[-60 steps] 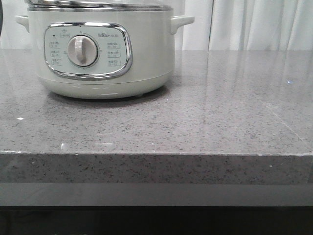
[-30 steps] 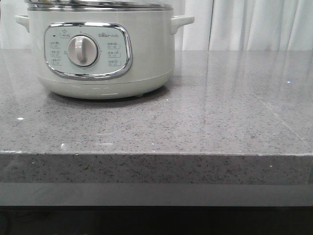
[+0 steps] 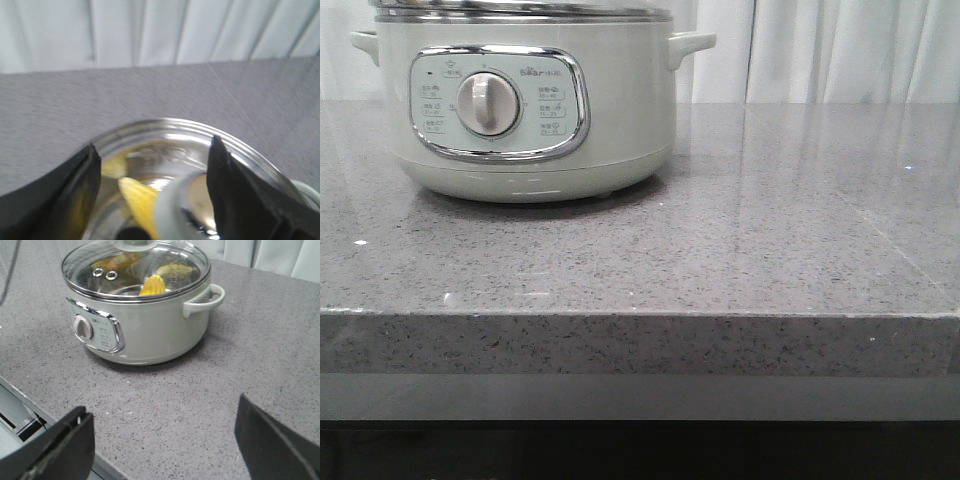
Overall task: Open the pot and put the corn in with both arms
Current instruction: 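Release the lid knob and raise the left gripper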
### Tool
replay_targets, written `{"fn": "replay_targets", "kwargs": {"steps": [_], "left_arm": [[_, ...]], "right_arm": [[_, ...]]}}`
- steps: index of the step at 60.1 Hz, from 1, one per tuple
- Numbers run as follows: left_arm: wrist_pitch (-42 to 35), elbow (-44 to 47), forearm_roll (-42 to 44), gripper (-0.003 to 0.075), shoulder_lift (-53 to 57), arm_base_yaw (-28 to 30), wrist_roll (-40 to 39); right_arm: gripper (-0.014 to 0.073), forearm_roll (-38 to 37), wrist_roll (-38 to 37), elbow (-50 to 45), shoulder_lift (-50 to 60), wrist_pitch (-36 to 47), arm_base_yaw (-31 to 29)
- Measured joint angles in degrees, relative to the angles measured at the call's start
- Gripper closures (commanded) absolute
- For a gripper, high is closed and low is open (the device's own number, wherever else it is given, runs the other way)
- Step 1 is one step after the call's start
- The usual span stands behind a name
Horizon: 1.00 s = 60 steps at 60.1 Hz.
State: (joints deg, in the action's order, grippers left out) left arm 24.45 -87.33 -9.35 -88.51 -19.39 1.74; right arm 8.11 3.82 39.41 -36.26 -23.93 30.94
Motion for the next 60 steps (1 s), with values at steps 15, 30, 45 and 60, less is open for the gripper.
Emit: {"fn": "replay_targets", "kwargs": {"steps": [15, 30, 45, 60], "left_arm": [[8.24, 1.22, 0.93, 0.0282, 11.88, 1.56, 0.00], [9.20, 15.76, 1.31, 0.0282, 25.92, 1.56, 2.19], [9.32, 31.43, 1.31, 0.0282, 38.60, 1.56, 2.55], [9.44, 40.05, 1.40, 0.0282, 47.95, 1.56, 2.55]], "right_arm": [[0.0000, 0.00, 0.00, 0.00, 0.00, 0.00, 0.00], [0.0000, 0.00, 0.00, 0.00, 0.00, -0.10, 0.00], [0.0000, 0.00, 0.00, 0.00, 0.00, -0.10, 0.00], [0.0000, 0.00, 0.00, 0.00, 0.00, -0.10, 0.00]]}}
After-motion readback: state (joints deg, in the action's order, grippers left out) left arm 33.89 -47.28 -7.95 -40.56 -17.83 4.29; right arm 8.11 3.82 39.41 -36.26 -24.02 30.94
